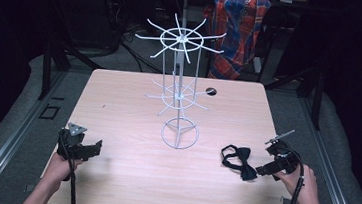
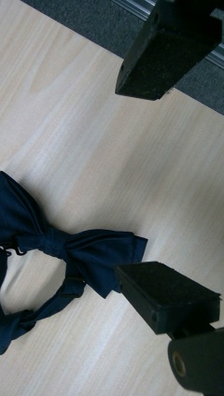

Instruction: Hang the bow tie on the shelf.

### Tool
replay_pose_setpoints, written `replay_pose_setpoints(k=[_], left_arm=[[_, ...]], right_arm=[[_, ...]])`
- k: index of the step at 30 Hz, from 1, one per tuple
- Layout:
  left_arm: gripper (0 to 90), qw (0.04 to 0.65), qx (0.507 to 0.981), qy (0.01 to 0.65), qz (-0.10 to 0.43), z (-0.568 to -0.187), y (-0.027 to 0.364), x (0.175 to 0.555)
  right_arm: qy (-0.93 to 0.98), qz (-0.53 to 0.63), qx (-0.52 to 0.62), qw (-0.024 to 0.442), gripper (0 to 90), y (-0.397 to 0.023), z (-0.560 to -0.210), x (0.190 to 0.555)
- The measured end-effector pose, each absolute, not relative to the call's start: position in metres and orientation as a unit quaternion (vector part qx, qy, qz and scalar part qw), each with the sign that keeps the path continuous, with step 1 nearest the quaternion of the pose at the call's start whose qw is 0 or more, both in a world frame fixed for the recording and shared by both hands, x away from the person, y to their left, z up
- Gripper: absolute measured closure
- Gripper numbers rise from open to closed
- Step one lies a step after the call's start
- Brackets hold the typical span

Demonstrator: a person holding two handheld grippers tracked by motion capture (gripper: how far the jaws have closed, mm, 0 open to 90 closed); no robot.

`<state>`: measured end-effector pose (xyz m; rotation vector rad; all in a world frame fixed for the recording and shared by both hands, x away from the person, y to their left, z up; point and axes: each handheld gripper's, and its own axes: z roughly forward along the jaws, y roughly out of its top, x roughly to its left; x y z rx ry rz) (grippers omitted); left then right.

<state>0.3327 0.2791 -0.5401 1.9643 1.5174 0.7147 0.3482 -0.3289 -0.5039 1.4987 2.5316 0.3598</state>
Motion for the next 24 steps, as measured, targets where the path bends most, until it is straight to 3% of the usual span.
replay_pose_setpoints(k=[24], left_arm=[[16.1,0.276,0.738,0.556,0.264,-0.537,0.276,0.330]], right_arm=[[0.851,0.166,0.492,0.077,6.0,-0.313,-0.504,0.354]])
